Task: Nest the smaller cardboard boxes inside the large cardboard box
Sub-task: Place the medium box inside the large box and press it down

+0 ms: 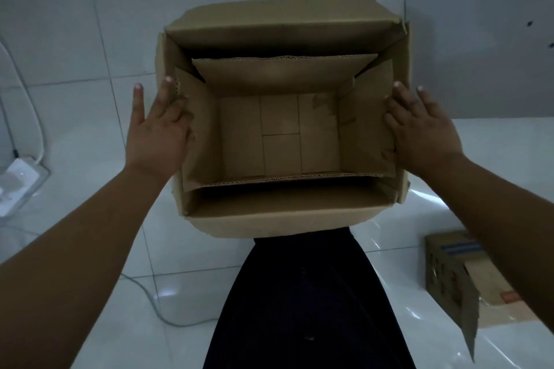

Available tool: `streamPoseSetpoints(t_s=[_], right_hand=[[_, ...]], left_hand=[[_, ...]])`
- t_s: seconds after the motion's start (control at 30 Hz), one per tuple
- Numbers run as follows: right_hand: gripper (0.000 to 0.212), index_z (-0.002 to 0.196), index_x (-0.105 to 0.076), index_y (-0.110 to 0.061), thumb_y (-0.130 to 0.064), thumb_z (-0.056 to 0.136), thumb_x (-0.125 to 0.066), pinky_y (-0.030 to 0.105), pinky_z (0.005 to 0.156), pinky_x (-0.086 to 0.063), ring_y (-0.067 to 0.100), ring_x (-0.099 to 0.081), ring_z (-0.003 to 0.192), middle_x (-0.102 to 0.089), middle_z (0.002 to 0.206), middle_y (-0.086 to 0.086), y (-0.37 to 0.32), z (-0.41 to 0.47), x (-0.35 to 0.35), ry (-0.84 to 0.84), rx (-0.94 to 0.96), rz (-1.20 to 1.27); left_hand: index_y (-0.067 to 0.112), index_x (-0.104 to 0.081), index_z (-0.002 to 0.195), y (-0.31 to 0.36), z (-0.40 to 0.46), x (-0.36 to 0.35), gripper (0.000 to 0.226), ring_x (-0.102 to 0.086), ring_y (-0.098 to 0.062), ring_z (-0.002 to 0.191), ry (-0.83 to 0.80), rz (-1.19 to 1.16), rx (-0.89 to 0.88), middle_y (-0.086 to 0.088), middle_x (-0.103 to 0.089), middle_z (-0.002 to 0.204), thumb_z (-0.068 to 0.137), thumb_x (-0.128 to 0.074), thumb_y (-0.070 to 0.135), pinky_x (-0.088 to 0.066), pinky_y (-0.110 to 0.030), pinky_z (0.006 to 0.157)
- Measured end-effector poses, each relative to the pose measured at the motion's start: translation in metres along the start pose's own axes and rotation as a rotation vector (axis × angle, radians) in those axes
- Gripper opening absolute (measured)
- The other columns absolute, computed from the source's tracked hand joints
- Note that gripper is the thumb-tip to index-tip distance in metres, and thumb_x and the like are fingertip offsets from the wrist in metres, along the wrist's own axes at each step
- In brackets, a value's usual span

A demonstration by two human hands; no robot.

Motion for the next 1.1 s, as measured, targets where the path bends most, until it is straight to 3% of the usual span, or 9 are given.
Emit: streamPoseSetpoints(t_s=[0.17, 0.33, 0.4, 0.5, 0.6, 0.7, 0.77, 0.97, 1.1], right_hand=[[0.075, 0.144, -0.029, -0.015, -0.055, 0.083, -0.047, 0.049, 0.111, 0.012, 0.033, 0.010, 0.144, -0.021, 0.156, 0.007, -0.008, 0.004, 0.003, -0.033, -0.113, 0.008], [0.070, 0.149, -0.011, -0.018, -0.047, 0.090, -0.037, 0.058, 0.107, 0.017, 0.037, 0.025, 0.139, -0.002, 0.160, 0.004, -0.015, 0.005, 0.003, -0.098, -0.196, -0.018], [0.067, 0.148, -0.016, -0.015, -0.045, 0.092, -0.035, 0.054, 0.107, 0.017, 0.037, 0.024, 0.139, -0.003, 0.159, 0.008, -0.022, 0.008, 0.008, -0.113, -0.203, -0.024], [0.053, 0.135, -0.044, -0.008, -0.040, 0.093, -0.038, 0.048, 0.110, 0.015, 0.035, 0.024, 0.139, -0.016, 0.156, 0.015, -0.035, 0.020, 0.023, -0.046, -0.184, 0.046], [0.054, 0.138, -0.037, -0.010, -0.037, 0.093, -0.044, 0.042, 0.115, 0.008, 0.030, 0.010, 0.144, -0.018, 0.156, 0.014, -0.054, 0.051, 0.031, 0.044, -0.038, 0.381], [0.077, 0.149, -0.010, -0.018, -0.036, 0.088, -0.055, 0.039, 0.113, 0.007, 0.027, 0.008, 0.145, -0.001, 0.159, 0.009, -0.070, 0.092, 0.031, 0.072, 0.076, 0.612], [0.087, 0.149, -0.003, -0.021, -0.035, 0.085, -0.061, 0.040, 0.113, 0.006, 0.027, 0.010, 0.144, 0.008, 0.159, 0.007, -0.076, 0.118, 0.025, 0.123, 0.041, 0.673], [0.109, 0.148, 0.009, -0.029, -0.049, 0.073, -0.068, 0.062, 0.107, 0.008, 0.026, 0.028, 0.138, 0.032, 0.149, -0.007, -0.101, 0.163, -0.016, 0.206, -0.105, 0.706], [0.133, 0.142, 0.024, -0.033, -0.062, 0.056, -0.073, 0.070, 0.098, 0.013, 0.039, 0.021, 0.139, 0.035, 0.147, -0.003, -0.124, 0.190, -0.044, 0.209, -0.139, 0.650]], left_hand=[[0.019, -0.042, 0.140, 0.005, 0.000, 0.000, 0.077, 0.018, -0.035, 0.144, -0.221, 0.280, 0.035, -0.004, -0.025, 0.155, 0.077, -0.054, 0.060, 0.020, -0.063, 0.105], [0.022, -0.020, 0.150, 0.017, 0.004, 0.000, 0.086, 0.023, -0.041, 0.141, -0.263, 0.410, 0.116, -0.003, -0.009, 0.160, 0.080, -0.045, 0.066, 0.019, -0.063, 0.104], [0.017, -0.015, 0.151, 0.023, 0.006, -0.001, 0.089, 0.022, -0.045, 0.140, -0.300, 0.455, 0.130, -0.007, -0.004, 0.161, 0.081, -0.043, 0.066, 0.020, -0.059, 0.105], [0.006, -0.019, 0.149, 0.038, 0.013, -0.007, 0.089, 0.023, -0.044, 0.140, -0.357, 0.511, 0.092, -0.018, -0.007, 0.159, 0.086, -0.030, 0.068, 0.022, -0.053, 0.106], [0.006, -0.007, 0.149, 0.060, 0.026, -0.029, 0.096, 0.015, -0.043, 0.143, -0.436, 0.269, 0.067, -0.024, -0.010, 0.157, 0.083, -0.015, 0.075, 0.020, -0.050, 0.110], [0.020, 0.014, 0.149, 0.088, 0.032, -0.071, 0.101, 0.014, -0.043, 0.143, -0.657, -0.242, 0.134, -0.021, 0.004, 0.158, 0.077, -0.022, 0.081, 0.016, -0.056, 0.111], [0.028, 0.019, 0.147, 0.106, 0.030, -0.100, 0.100, 0.020, -0.038, 0.143, -0.691, -0.421, 0.109, -0.015, 0.009, 0.159, 0.076, -0.028, 0.081, 0.020, -0.061, 0.106], [0.038, 0.028, 0.141, 0.128, 0.045, -0.165, 0.098, 0.037, -0.022, 0.133, -0.563, -0.522, 0.024, -0.011, 0.022, 0.157, 0.072, -0.023, 0.085, 0.022, -0.059, 0.108], [0.033, 0.029, 0.142, 0.124, 0.087, -0.194, 0.110, 0.040, -0.027, 0.131, -0.405, -0.475, 0.017, -0.015, 0.029, 0.154, 0.063, -0.023, 0.090, 0.022, -0.058, 0.109]])
Point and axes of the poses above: each hand's wrist, its own z-axis towards the middle knuckle, its own x-axis out of the back of the hand, y = z × x, the point moved 4 cm from there along z, towards the middle knuckle
